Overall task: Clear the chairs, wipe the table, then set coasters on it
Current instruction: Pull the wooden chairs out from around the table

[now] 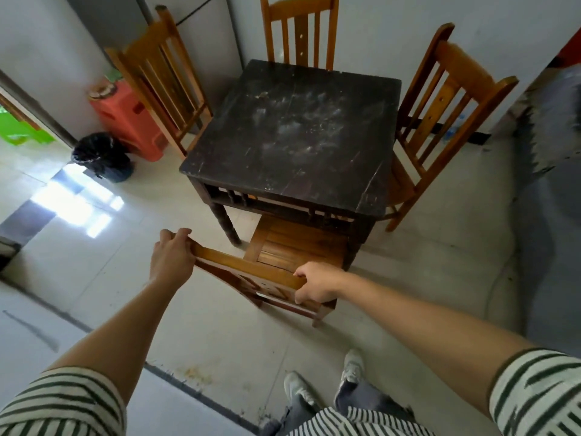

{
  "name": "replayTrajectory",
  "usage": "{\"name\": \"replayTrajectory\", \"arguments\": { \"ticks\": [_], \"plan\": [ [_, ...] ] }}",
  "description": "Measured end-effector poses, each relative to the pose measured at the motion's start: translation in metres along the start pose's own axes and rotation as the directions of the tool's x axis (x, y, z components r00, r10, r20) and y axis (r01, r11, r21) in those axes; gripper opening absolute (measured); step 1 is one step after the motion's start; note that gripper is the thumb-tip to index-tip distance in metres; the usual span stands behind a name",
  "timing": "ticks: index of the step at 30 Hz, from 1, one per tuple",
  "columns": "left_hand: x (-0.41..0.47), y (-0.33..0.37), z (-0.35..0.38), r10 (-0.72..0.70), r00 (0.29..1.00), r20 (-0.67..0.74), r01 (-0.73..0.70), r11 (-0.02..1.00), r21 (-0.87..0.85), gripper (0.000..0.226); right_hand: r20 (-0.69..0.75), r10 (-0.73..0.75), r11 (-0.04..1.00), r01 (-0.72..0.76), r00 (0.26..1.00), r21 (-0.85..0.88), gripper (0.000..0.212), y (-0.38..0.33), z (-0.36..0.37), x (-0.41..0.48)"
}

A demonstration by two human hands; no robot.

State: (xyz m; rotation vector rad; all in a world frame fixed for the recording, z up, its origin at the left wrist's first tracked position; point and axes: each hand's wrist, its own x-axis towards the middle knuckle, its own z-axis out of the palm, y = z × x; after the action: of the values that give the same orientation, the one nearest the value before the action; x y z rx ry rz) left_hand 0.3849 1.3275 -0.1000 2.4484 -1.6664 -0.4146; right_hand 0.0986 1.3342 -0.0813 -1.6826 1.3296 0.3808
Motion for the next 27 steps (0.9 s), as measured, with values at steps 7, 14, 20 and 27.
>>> {"name": "replayTrajectory", "arguments": {
  "ticks": [7,14,20,27],
  "plan": [
    [0.007,0.0,-0.005,-0.036,0.999,-0.012,0.036,0.999,-0.034,0.031,0.018,-0.031,0.997,0.03,0.999,0.076,0.058,-0.004,0.002,-0.004],
    [-0.01,0.003,-0.007,-0.094,0.996,0.004,0.094,0.994,-0.056,0.029,0.065,-0.04,0.997,0.036,0.997,0.062,0.06,0.003,0.0,-0.008],
    [-0.011,0.0,-0.008,-0.081,0.997,0.005,0.081,0.996,-0.04,0.029,0.07,-0.045,0.994,0.038,0.997,0.099,0.061,0.002,0.002,-0.01],
    [-0.007,0.001,-0.006,-0.059,0.998,-0.011,0.059,0.998,-0.02,0.029,0.045,-0.041,0.99,0.034,0.998,0.139,0.06,0.003,0.006,-0.008]
  ]
}}
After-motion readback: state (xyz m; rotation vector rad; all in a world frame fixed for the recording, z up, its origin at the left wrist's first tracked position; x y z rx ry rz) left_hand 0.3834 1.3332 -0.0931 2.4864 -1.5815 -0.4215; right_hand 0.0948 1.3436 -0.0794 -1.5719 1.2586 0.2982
